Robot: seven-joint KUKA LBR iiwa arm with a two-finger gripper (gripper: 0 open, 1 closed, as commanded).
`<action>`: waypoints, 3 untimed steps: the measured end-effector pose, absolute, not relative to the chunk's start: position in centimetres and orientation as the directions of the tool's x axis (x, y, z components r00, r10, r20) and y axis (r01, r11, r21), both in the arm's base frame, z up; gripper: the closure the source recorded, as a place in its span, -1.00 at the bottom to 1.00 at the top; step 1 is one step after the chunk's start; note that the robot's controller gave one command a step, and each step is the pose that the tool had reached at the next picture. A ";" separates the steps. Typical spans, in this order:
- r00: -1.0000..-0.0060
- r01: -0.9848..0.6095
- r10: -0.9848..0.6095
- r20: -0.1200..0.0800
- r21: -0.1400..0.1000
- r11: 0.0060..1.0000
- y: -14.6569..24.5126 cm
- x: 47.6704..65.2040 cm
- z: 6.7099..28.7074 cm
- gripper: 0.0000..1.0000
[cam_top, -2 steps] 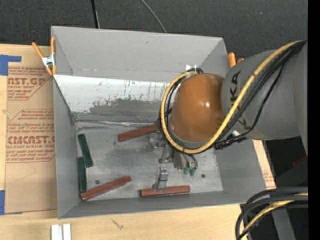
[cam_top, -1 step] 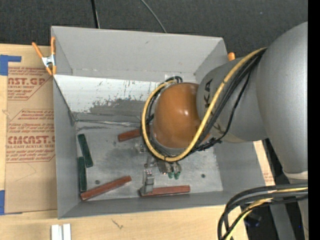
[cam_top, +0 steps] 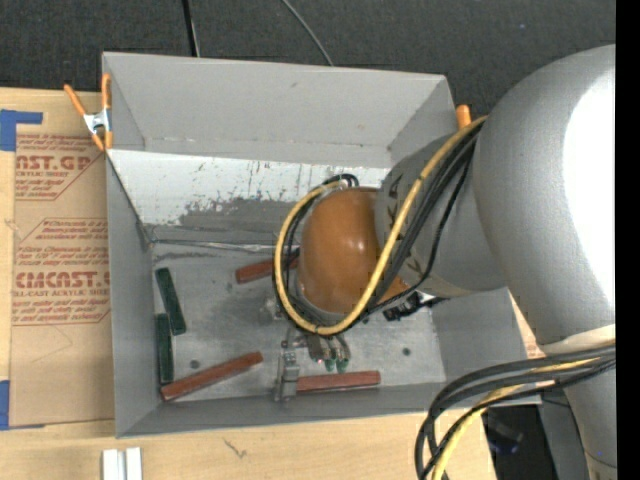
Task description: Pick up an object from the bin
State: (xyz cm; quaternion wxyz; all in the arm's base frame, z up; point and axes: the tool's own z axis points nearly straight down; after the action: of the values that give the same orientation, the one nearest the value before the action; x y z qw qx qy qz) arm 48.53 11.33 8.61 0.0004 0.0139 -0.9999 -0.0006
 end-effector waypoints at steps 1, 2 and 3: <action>-0.998 0.071 0.071 0.001 0.000 0.998 12.5 49.3 7.3 -1.00; -1.000 0.031 0.031 0.001 0.000 1.000 16.4 48.2 7.0 1.00; -0.999 0.032 0.032 0.001 0.001 0.999 16.4 48.2 7.0 1.00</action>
Offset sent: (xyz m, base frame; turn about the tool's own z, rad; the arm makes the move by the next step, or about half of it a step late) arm -0.0025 0.0501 -0.0161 0.0602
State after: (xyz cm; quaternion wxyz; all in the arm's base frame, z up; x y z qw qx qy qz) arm 48.24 16.40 6.96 0.0006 -0.0159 -0.9999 -0.0003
